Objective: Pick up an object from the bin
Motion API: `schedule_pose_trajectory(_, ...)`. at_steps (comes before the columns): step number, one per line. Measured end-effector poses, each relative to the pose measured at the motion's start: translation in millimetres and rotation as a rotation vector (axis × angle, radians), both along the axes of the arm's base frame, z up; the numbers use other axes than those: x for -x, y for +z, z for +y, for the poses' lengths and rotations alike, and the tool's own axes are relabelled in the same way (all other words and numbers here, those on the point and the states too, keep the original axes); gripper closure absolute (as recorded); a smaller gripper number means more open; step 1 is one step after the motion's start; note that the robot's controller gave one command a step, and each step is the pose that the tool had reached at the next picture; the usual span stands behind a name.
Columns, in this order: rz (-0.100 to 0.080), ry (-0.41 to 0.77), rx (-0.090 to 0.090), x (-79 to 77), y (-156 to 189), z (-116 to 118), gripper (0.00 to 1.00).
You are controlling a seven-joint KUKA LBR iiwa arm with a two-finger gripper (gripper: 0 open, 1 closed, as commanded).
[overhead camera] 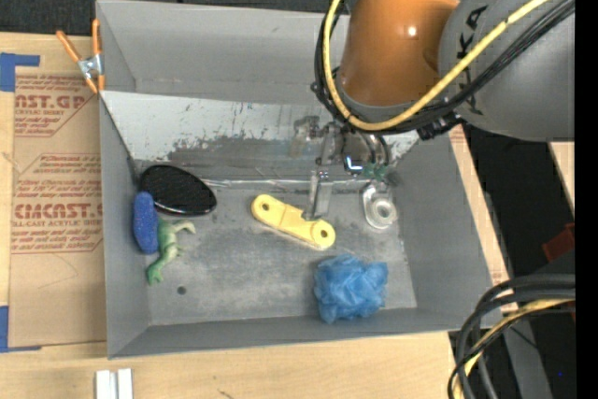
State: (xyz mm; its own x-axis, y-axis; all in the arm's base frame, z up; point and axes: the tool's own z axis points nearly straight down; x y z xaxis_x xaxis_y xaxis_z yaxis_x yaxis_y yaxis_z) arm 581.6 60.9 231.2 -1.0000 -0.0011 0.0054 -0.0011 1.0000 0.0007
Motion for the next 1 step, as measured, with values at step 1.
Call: schedule_pose_trajectory(1,-0.007,-0.001,-0.001,-1.0,5.0,-0.2,0.0)
